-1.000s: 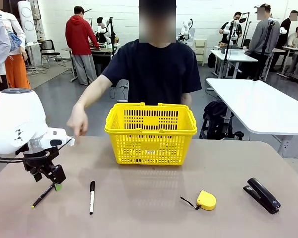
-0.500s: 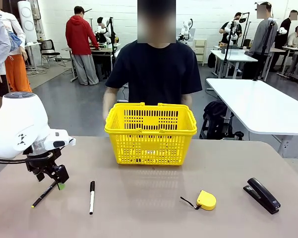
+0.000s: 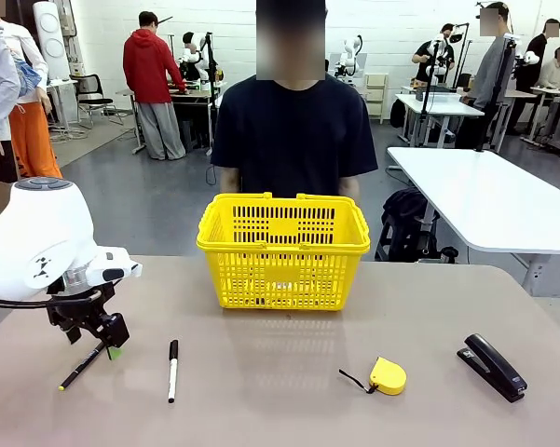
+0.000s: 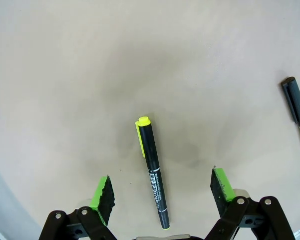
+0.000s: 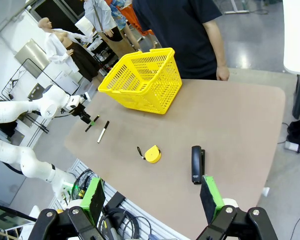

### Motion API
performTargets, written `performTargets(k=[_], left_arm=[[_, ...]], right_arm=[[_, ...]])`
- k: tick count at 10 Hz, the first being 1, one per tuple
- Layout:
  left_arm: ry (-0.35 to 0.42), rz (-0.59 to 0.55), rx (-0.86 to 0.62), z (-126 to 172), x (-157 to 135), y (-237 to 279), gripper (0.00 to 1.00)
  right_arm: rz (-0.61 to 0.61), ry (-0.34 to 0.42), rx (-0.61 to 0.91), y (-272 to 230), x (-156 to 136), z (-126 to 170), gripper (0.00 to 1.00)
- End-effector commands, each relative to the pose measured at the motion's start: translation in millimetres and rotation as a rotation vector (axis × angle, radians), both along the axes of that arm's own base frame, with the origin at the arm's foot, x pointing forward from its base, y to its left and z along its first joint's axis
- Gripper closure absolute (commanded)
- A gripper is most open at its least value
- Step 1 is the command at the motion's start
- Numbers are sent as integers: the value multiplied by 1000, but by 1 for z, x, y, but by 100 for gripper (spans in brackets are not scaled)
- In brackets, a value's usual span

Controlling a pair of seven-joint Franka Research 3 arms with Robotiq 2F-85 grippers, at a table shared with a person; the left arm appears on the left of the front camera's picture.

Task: Place the items the person wants into the basket.
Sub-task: Pick up the item the person points to and place it in the Market Basket.

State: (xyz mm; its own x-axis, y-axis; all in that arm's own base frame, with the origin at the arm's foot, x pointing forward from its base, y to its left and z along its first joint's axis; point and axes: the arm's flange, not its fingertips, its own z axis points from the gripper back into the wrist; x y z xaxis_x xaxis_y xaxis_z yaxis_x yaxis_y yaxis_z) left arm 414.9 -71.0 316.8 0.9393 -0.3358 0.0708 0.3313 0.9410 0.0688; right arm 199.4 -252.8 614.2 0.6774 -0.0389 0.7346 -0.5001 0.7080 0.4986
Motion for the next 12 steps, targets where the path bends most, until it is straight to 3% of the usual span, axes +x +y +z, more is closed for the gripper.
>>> performTargets(k=[1,2,3,5,6,8,12], left_arm=[[-2,-11,20,-8,-16,1,41],[8,-11,21,-8,-14,1,60],[19,-17,23,-8,-12,2,100],[21,-20,27,-11,-13,2,100],[24,-26,32,-9,-12,3,84],[25,-21,30,-11,-13,2,100],[28,-31,30,-11,-13,3,100]], right_arm=[[9,-21,17,-1,1,2,0],[9,-21,17,-1,1,2,0],[9,-21,17,-1,1,2,0],[9,-21,17,-1,1,2,0],[9,-21,17,-1,1,2,0],[9,-21,17,-1,1,2,0],[9,-21,17,-1,1,2,0]])
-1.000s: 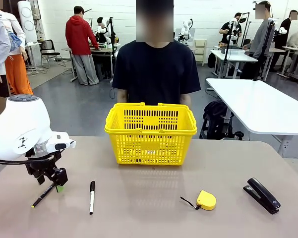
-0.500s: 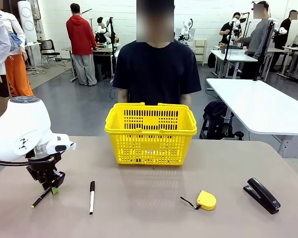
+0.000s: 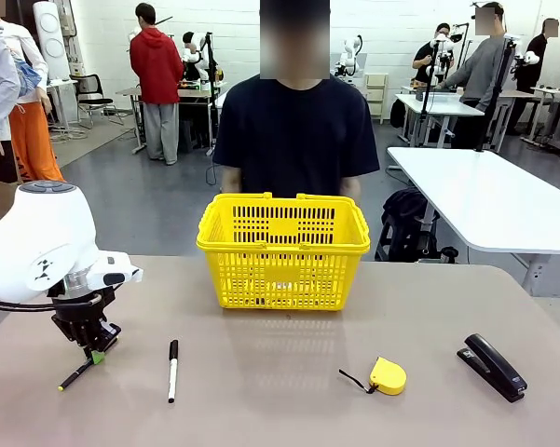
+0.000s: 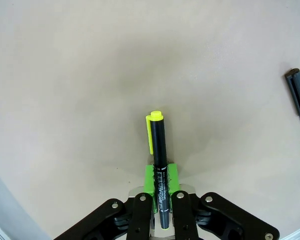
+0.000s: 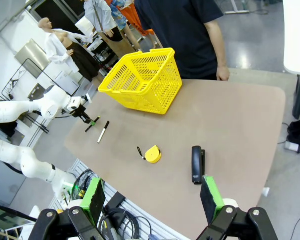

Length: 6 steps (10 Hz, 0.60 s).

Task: Place the items the person wants into the basket.
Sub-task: Pick up the item the person points to and place it in the Market Basket.

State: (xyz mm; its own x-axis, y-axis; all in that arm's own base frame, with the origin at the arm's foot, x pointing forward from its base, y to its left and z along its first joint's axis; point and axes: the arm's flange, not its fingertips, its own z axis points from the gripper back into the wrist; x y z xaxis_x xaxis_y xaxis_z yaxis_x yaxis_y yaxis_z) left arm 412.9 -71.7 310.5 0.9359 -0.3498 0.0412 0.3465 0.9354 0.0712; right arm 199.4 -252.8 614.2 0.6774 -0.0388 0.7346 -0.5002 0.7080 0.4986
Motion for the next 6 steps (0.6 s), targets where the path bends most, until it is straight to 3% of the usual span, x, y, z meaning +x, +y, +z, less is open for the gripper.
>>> performTargets(k=[1,2,3,6], left_arm=[[4,-26,19,-1,-9,6,100],[-2,-27,14,6,-9,7,100],[-3,-26,-7,27,-15,9,92],[-144,-37,66,155,-50,18,92]], right_arm=[[9,-21,17,-1,1,2,0],[9,-21,17,-1,1,2,0],[9,-21,17,-1,1,2,0],[9,-21,17,-1,1,2,0]])
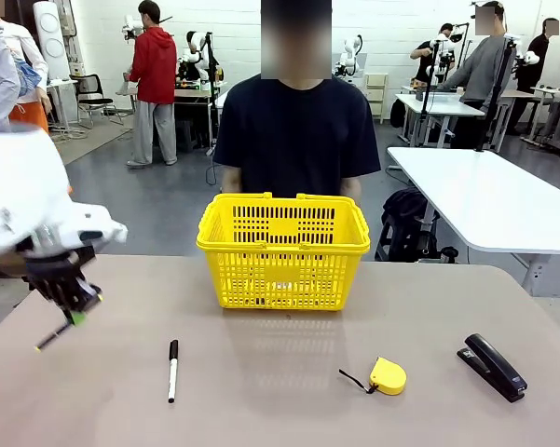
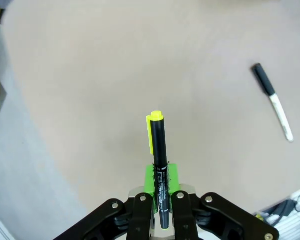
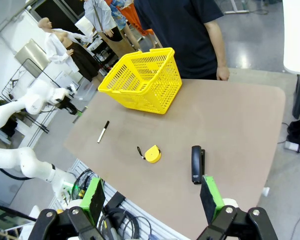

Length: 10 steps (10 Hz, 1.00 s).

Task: Place the items the person wants into the basket.
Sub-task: Pick up the item the person points to and place it in the Market Basket.

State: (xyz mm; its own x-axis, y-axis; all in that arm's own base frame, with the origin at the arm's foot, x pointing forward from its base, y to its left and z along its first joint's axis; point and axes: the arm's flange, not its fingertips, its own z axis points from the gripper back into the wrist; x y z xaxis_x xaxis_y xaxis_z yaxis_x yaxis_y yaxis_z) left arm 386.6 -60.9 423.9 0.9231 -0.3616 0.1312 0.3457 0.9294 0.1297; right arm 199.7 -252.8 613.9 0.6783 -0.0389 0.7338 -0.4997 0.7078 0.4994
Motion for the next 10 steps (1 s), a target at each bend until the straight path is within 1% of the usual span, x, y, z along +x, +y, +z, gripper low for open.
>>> performTargets(k=[1,3,4,5,6,7,10], left_arm=[[-72,-38,57,73,-36,4,92],[-130,-58,54,119,-50,-1,92],[-144,-58,39,126,-58,-3,92],[-146,-49,37,127,-63,-1,92],[-151,-16,32,126,-66,5,92],[-154,-47,36,140,-65,-2,92],[-154,-47,36,140,-65,-2,92]], right_arm=[[9,-22,16,-1,1,2,0],[9,-22,16,-1,1,2,0],[9,-22,16,-1,1,2,0],[9,-22,16,-1,1,2,0],[9,-22,16,-1,1,2,0],[9,-22,16,-1,1,2,0],[9,-22,16,-1,1,2,0]])
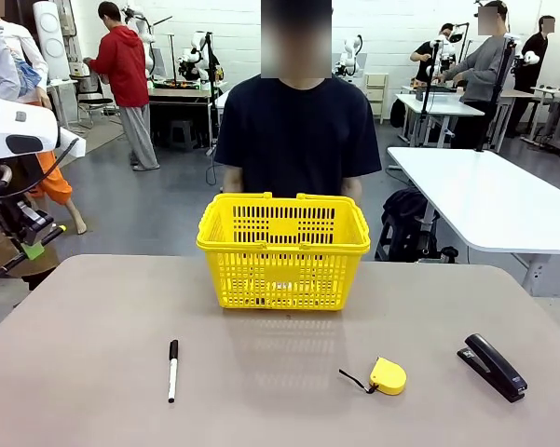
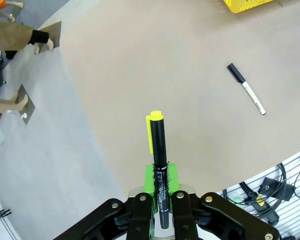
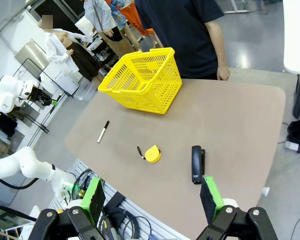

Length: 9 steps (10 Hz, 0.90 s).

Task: Place the items the person wants into the basket.
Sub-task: Pick up the item the person points to and place it in the Market Basket.

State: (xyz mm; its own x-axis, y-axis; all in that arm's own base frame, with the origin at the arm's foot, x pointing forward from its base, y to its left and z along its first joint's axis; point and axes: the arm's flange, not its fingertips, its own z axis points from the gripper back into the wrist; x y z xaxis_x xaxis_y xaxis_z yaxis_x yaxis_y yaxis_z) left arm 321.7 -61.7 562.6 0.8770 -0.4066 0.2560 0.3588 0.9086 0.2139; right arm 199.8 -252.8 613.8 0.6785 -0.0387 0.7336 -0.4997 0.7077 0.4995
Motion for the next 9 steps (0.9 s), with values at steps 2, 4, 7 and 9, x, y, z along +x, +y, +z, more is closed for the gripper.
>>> performTargets(k=[2,4,7,9], left_arm=[[-32,-74,5,27,31,-4,89],[-108,-287,-20,81,92,-31,89],[-46,-510,38,144,172,-122,89],[28,-583,85,129,214,-201,89]], right_arm=[[8,-23,16,-1,1,2,0],[8,-23,16,-1,1,2,0],[8,-23,16,-1,1,2,0],[8,-23,16,-1,1,2,0]])
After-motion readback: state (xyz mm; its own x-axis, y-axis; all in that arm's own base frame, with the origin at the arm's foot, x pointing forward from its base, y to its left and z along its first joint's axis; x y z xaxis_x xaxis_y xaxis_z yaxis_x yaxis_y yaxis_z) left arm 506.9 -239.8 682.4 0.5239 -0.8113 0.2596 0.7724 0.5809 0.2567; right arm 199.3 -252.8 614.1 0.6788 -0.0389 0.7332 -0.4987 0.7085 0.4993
